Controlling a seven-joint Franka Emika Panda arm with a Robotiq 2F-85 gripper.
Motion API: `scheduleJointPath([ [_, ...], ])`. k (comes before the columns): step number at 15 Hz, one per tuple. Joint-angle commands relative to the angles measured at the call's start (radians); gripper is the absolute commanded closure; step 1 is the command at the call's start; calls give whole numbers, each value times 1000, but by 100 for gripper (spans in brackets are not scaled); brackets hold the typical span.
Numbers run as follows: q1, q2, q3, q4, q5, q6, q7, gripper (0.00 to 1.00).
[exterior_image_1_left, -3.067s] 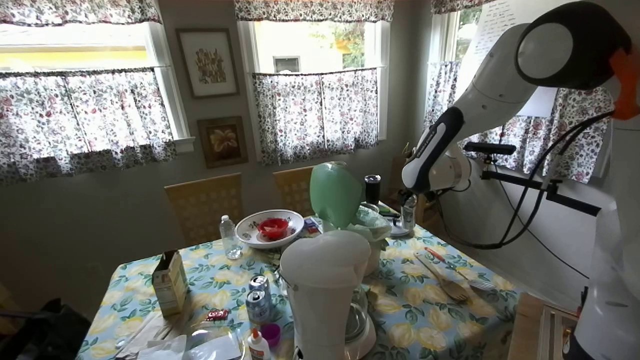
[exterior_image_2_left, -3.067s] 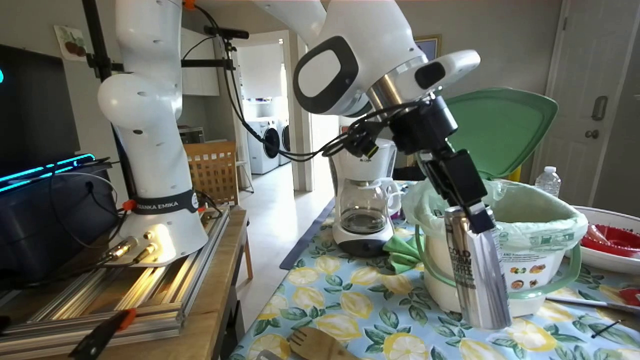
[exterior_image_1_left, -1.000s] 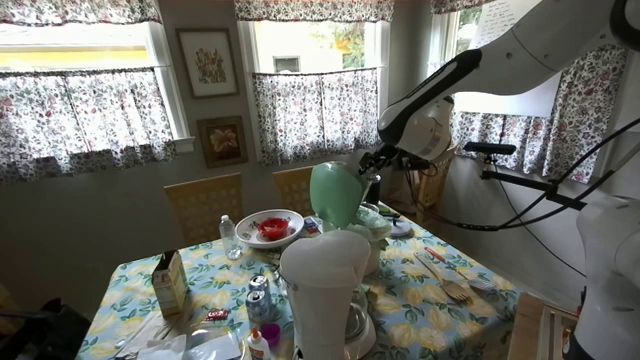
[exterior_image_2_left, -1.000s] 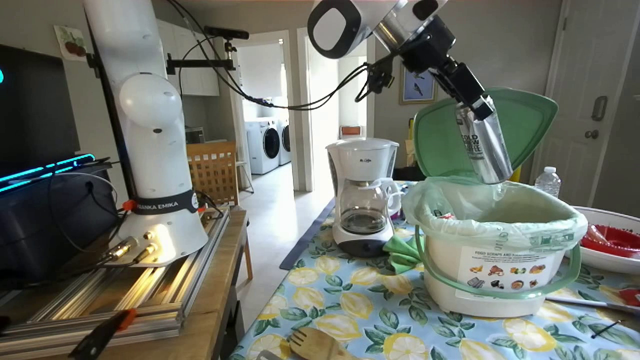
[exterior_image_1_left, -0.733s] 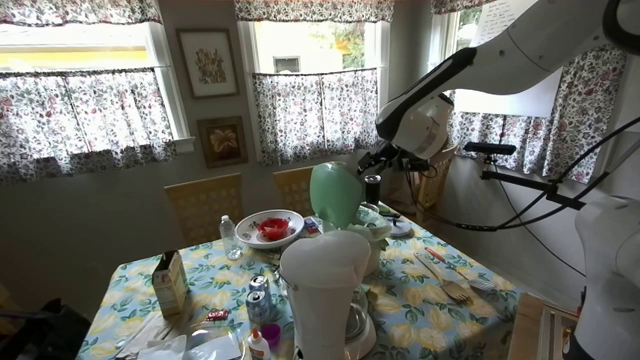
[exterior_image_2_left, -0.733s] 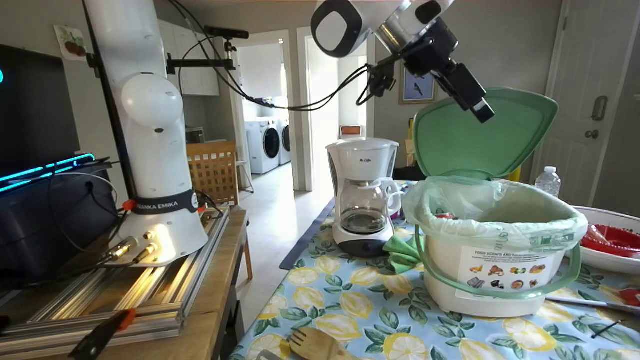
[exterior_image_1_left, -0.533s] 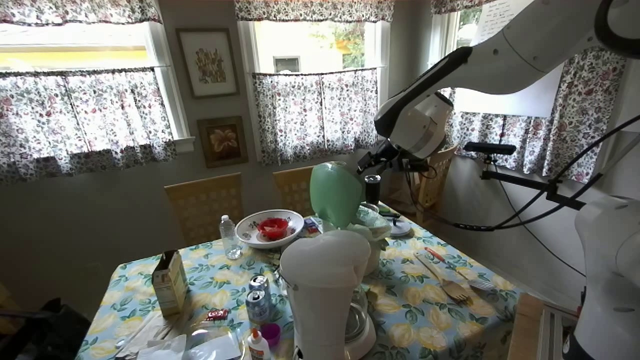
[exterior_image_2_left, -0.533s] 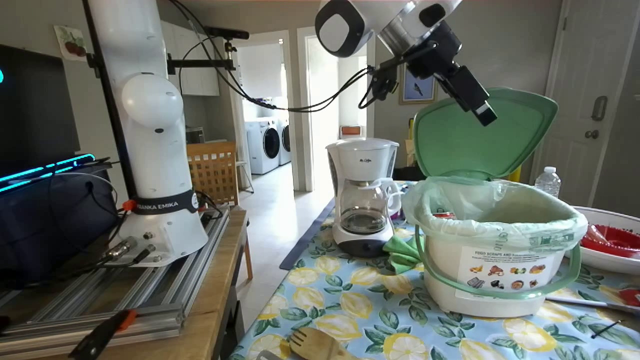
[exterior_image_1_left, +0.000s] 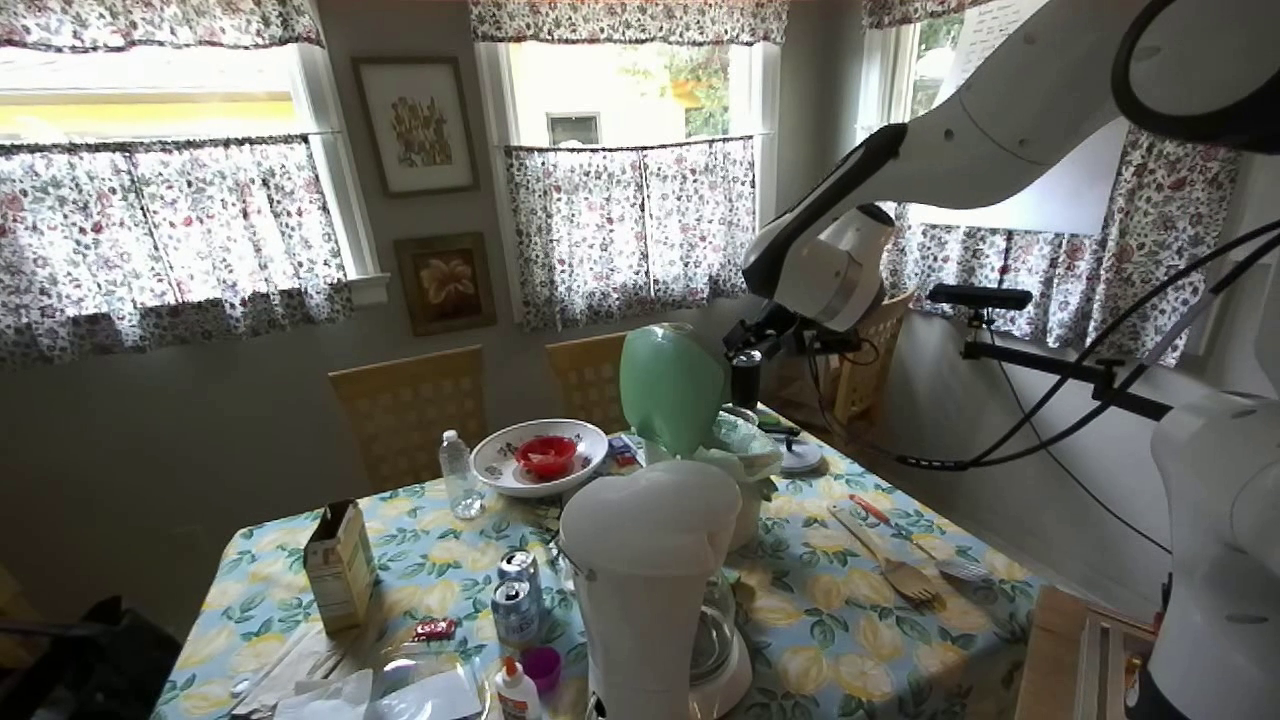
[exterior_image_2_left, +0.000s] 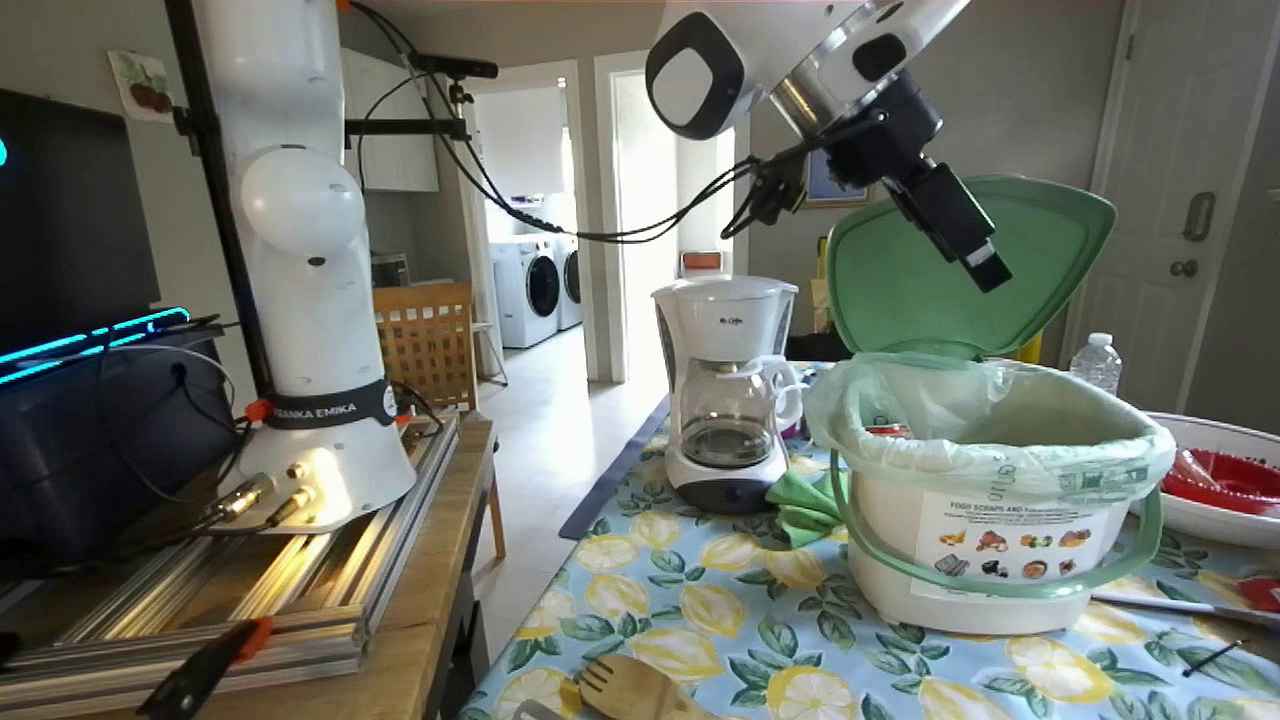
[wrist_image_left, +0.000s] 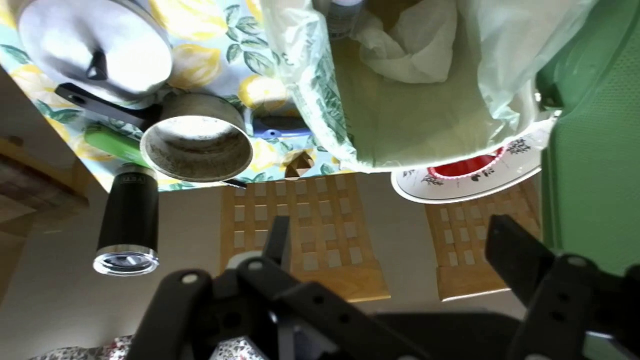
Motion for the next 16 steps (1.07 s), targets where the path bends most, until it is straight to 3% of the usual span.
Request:
scheduleJointPath([
  [1,-229,58,185,16,-247,46,234,0],
  [2,-78,73,23,20,-256,38,245,0],
  [3,-96,72,30,17,-307,42,289,0],
  [6,-28,69,-70,27,-425,19,380,0],
  [9,56,62,-170,46,-535,-9,465,0],
  [16,288,65,-399,139,-787,-208,739,0],
])
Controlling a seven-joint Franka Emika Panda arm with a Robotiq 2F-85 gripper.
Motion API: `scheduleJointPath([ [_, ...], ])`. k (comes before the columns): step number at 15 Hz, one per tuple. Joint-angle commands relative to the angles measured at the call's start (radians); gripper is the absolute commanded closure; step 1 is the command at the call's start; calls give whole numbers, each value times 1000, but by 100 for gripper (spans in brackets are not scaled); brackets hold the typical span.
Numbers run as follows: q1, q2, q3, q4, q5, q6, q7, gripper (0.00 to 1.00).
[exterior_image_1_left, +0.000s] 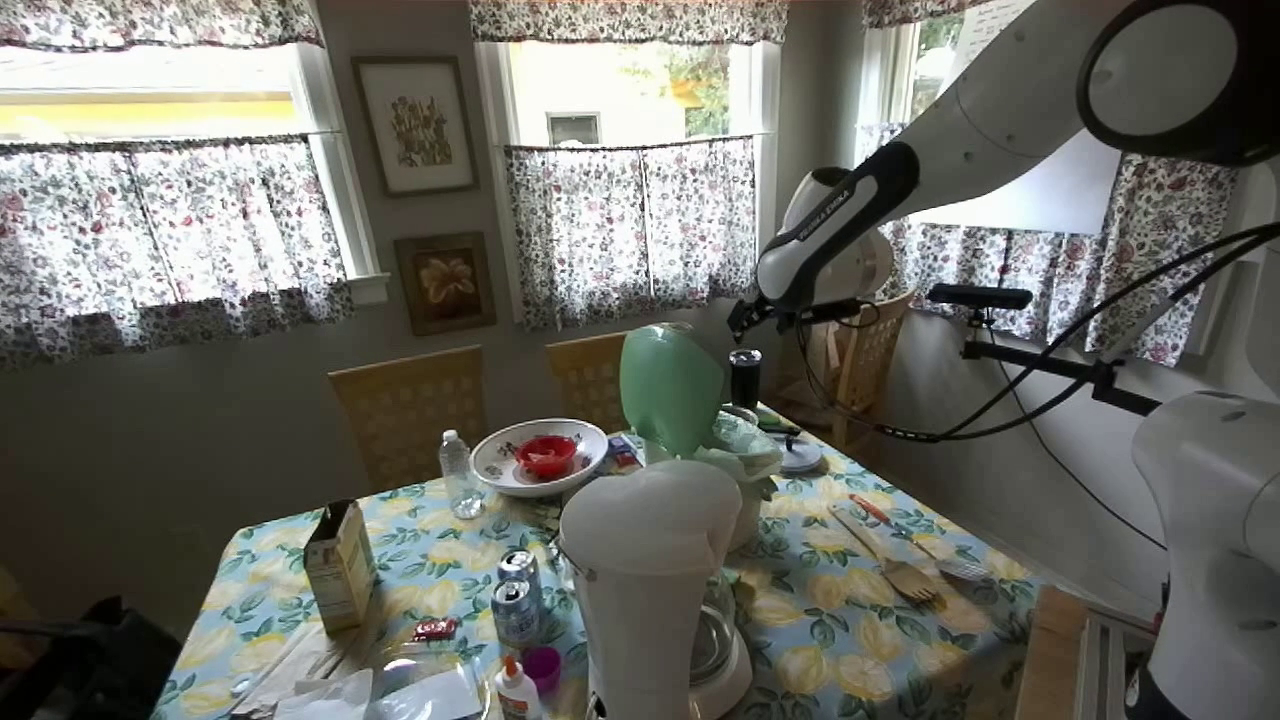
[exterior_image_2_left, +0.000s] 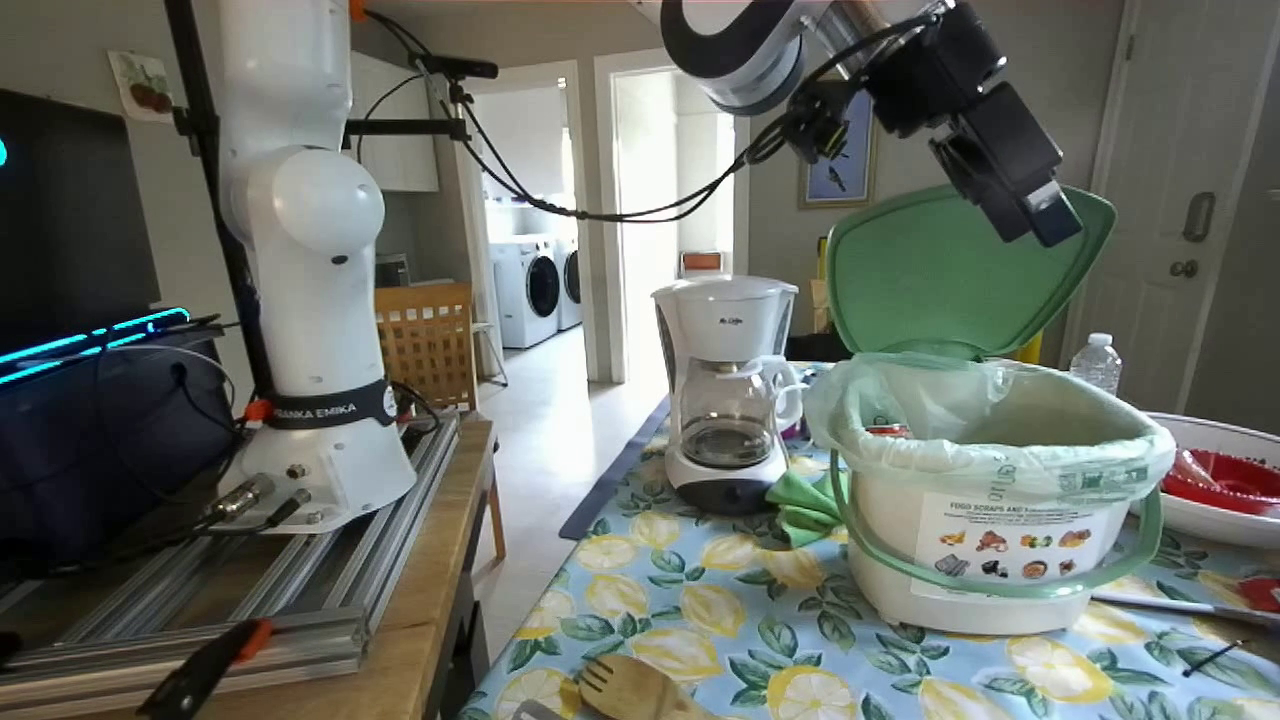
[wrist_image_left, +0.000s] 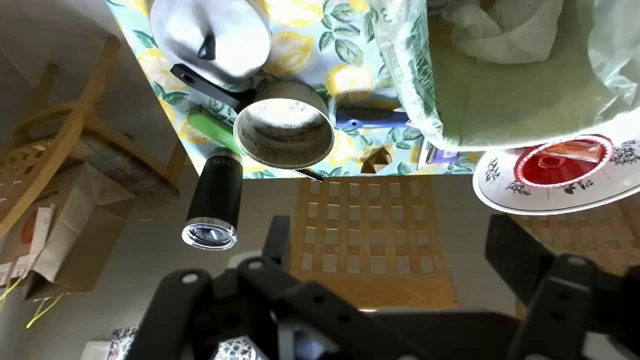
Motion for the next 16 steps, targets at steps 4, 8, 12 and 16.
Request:
scheduleJointPath([
  [4,207,-29,-167,96,-211,-209,203,0],
  [8,313,-66,-239,130,-284,-280,247,0],
  [12,378,-143,-261,146,-268,-308,232,0],
  [16,393,-213,-243,152,-264,-301,234,0],
])
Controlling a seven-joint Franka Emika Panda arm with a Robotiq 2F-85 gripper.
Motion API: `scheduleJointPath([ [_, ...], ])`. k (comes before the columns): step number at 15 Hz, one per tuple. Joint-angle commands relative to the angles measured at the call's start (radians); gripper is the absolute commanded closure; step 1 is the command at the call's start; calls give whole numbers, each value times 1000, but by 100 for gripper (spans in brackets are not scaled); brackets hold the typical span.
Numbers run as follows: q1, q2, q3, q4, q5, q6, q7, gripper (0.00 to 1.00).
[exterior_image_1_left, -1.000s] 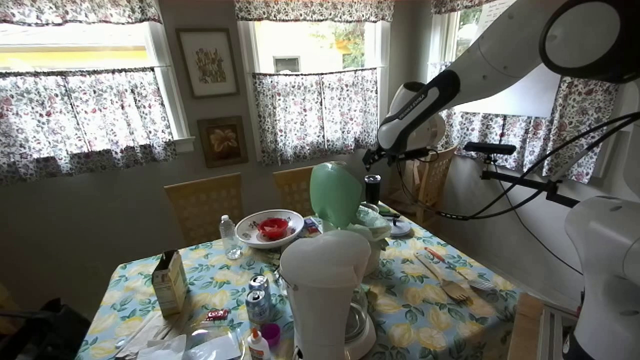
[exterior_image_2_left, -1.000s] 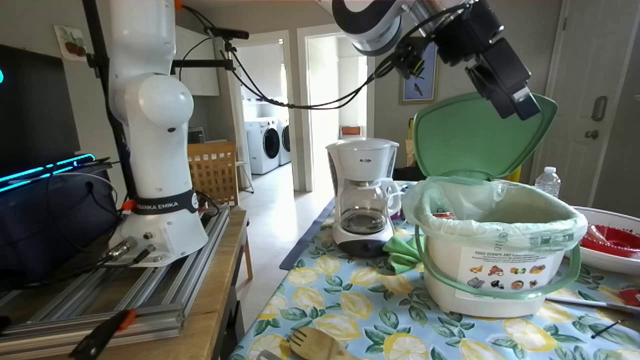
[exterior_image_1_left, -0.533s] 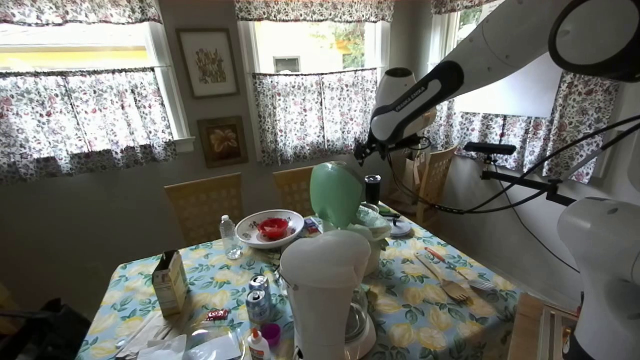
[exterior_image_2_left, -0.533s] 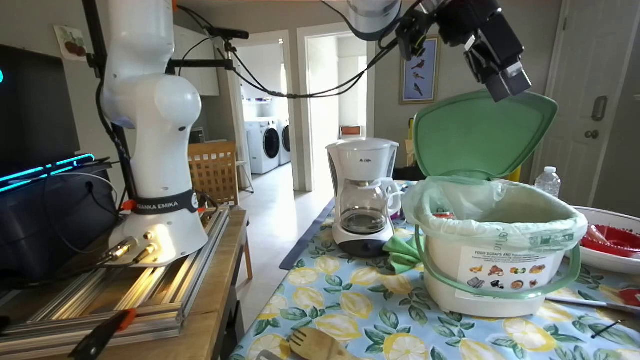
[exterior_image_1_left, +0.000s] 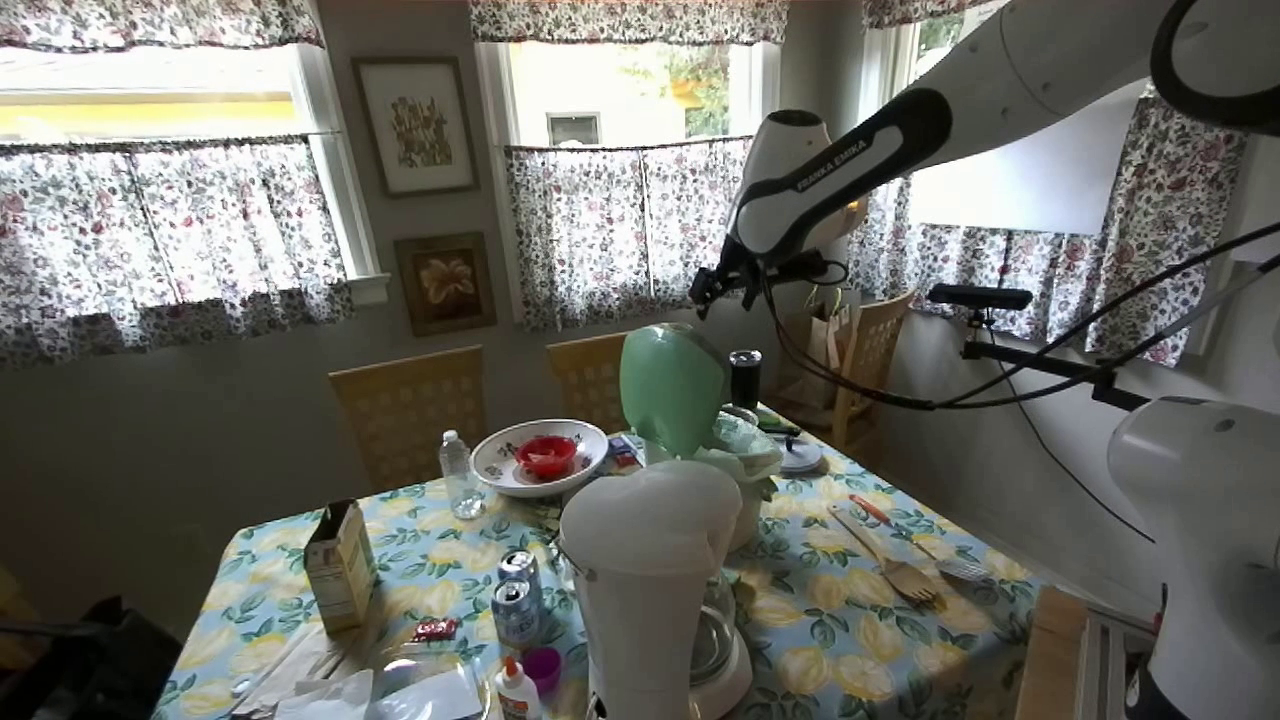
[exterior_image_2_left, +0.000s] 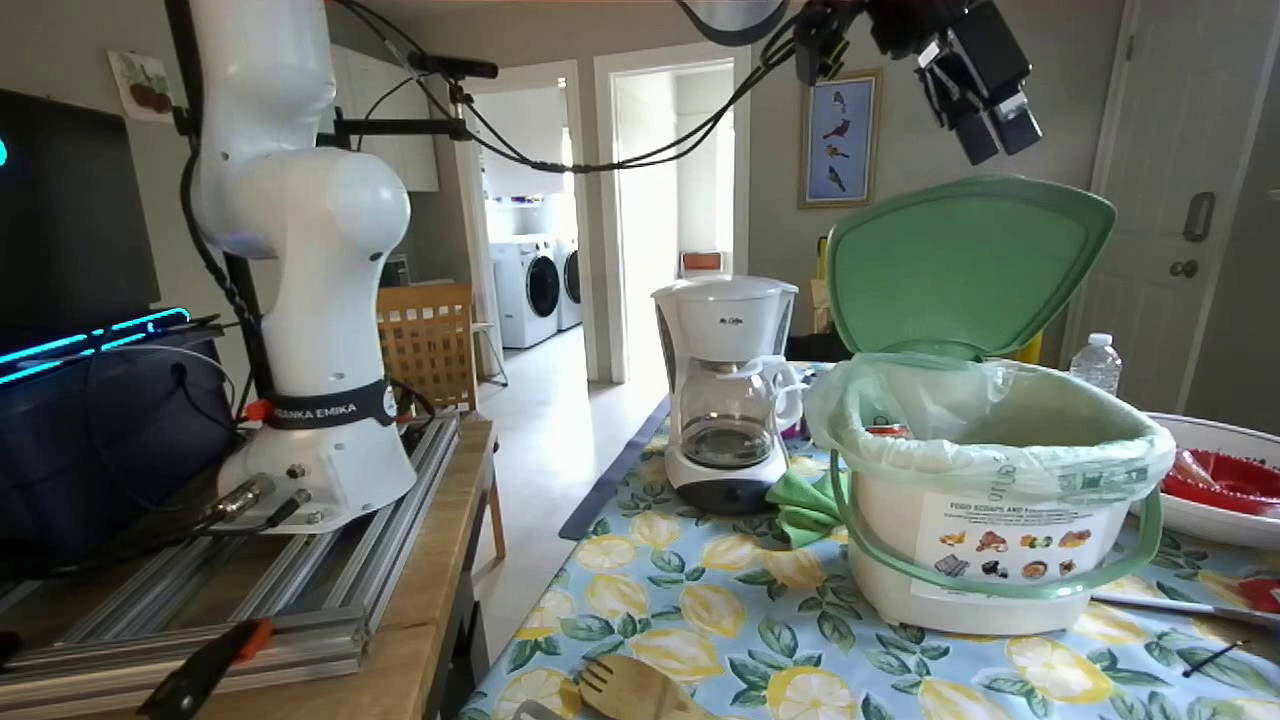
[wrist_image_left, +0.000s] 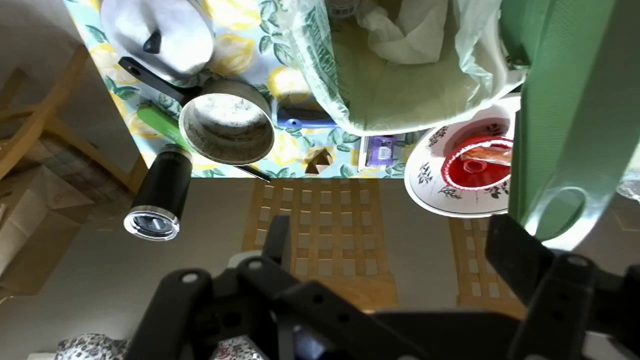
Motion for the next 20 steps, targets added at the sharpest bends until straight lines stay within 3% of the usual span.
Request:
scheduleJointPath([
  [1,24,-114,10,8,-28,-19,16,0],
  [4,15,-159,42,3,-14,-20,7,0],
  [5,-168,-124,221,1,83,-19,-58,0],
  [6,-203,-132,267,-4,101,-28,-65,0],
  [13,-729,-104,822,-51,216,-64,-103,0],
  [16,-903,-87,994,-67,238,-55,-109,0],
  [20,-1031,-69,1110,-80,207,-39,-91,0],
])
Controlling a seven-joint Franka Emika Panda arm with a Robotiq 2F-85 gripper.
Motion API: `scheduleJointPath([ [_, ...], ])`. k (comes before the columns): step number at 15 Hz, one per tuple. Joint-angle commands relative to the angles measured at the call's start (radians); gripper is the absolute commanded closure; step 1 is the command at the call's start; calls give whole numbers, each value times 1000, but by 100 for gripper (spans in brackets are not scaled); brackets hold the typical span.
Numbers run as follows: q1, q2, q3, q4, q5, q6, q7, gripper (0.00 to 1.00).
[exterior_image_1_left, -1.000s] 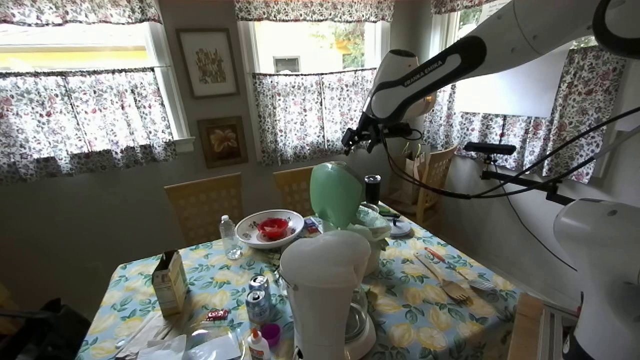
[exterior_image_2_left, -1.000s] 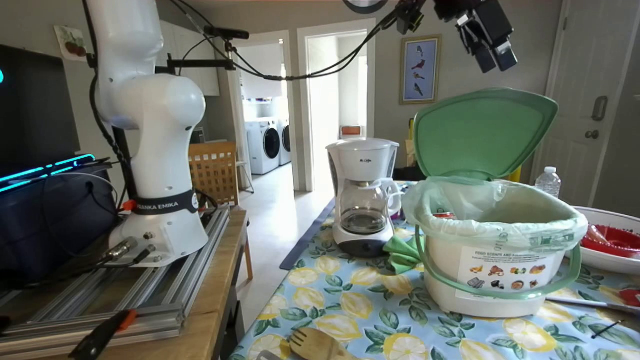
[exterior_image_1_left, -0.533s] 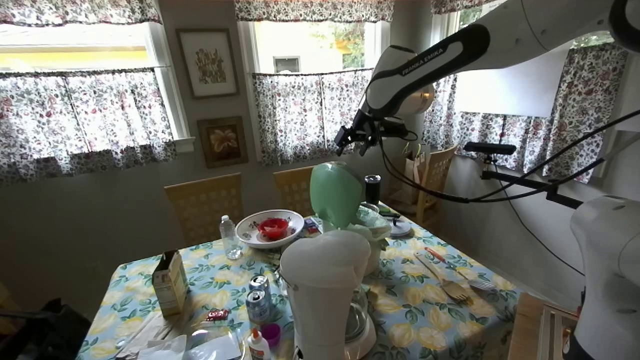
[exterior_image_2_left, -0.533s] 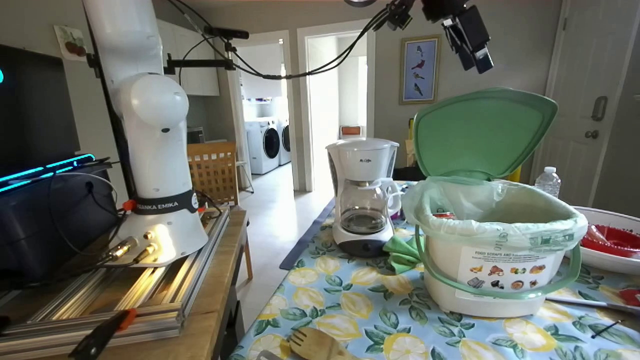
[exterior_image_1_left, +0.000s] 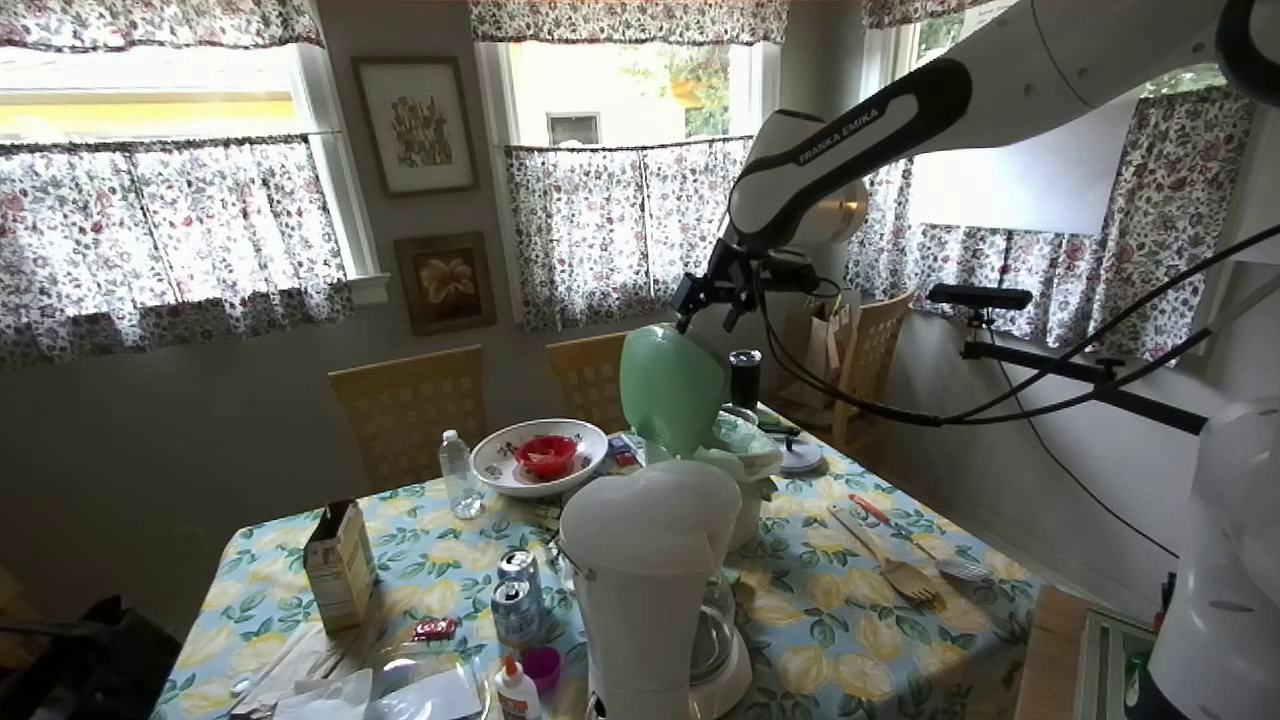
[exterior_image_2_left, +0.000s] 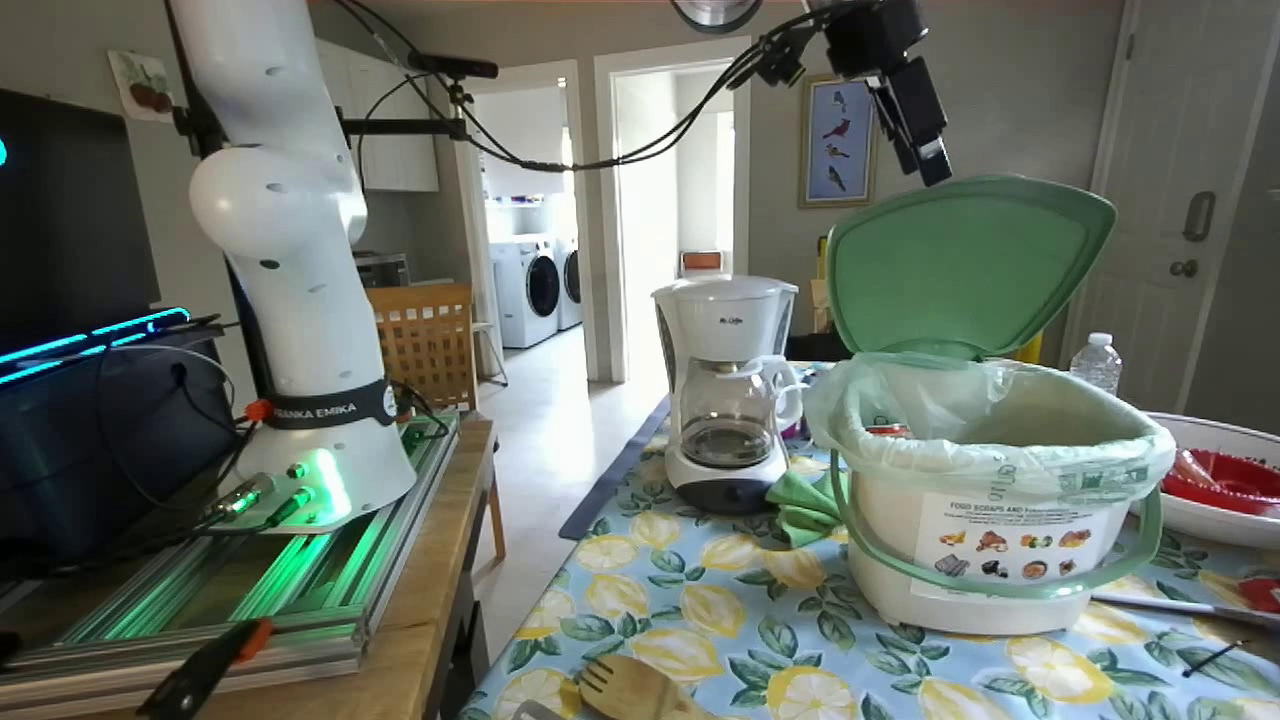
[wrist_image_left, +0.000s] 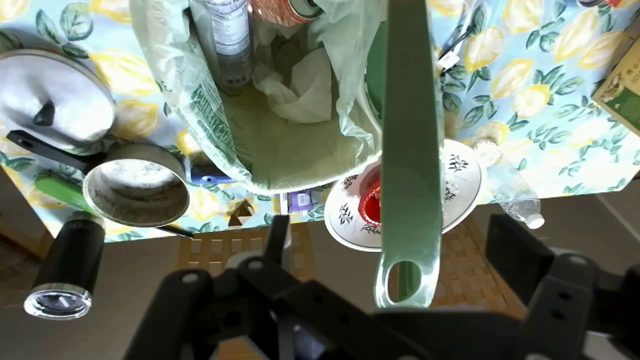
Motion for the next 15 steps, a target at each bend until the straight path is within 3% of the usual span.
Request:
scheduleJointPath([
  [1,-104,17,92,-10,4,12,-13,0],
  [11,-199,41,147,-13,-58,8,25,0],
  [15,-228,32,140,-24,-218,2,114,0],
])
